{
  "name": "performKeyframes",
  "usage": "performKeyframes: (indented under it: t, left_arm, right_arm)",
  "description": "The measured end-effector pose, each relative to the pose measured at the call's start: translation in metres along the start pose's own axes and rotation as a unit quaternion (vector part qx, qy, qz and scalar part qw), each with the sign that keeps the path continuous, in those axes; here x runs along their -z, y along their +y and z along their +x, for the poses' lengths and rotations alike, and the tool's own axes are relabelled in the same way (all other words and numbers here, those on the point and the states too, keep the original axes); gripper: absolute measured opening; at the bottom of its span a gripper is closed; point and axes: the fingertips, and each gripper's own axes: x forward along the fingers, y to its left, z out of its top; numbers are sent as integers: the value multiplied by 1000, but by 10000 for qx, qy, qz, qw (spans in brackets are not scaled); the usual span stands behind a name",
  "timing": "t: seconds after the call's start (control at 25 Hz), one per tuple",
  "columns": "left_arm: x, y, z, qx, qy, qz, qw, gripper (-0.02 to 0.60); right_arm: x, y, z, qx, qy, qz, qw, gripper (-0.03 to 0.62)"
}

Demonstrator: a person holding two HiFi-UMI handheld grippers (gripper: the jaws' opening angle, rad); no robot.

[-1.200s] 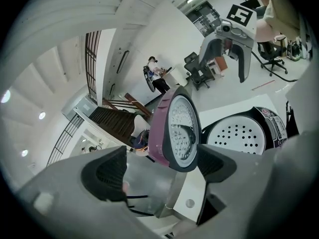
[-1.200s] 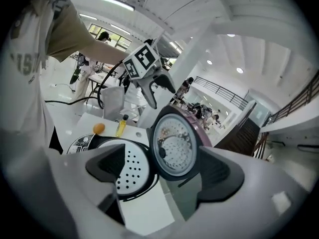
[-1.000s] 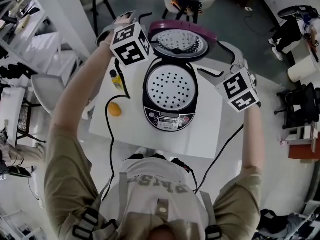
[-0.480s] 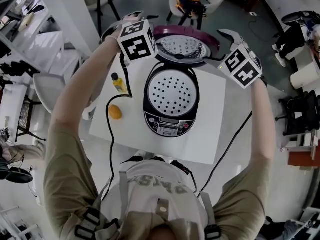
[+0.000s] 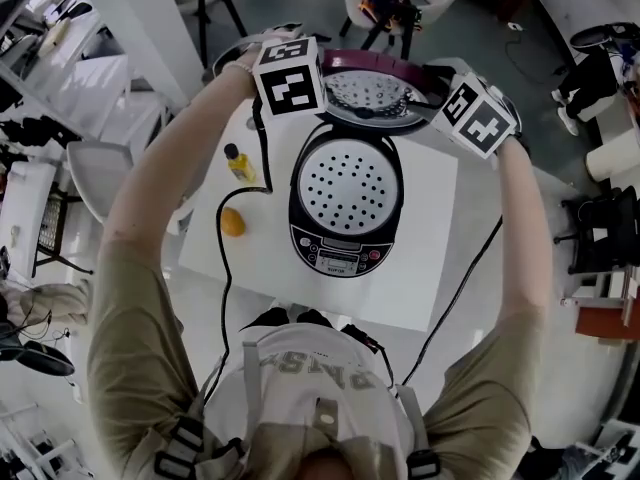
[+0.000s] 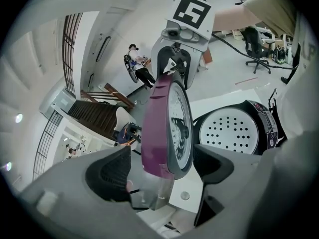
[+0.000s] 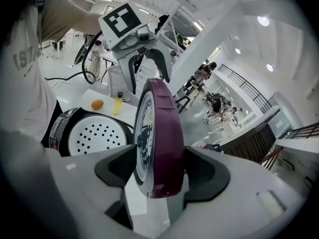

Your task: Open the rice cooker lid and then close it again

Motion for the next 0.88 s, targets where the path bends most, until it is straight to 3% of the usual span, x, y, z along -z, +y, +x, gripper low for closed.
performKeyframes:
  t: [0.24, 0.52, 0.88]
  left_arm:
    - [0, -4, 3, -37, 34, 126, 9999, 359]
    - [0, -3, -2, -293, -19, 161, 9994, 245]
    - [-2, -26, -19, -206, -76, 209, 9995, 224]
  right_arm:
    - [-1, -1, 1, 57, -83, 59, 9999, 275]
    - [-2, 3, -4, 143, -93, 67, 9998, 232]
    - [-5, 27, -19, 69, -114, 28, 9999, 205]
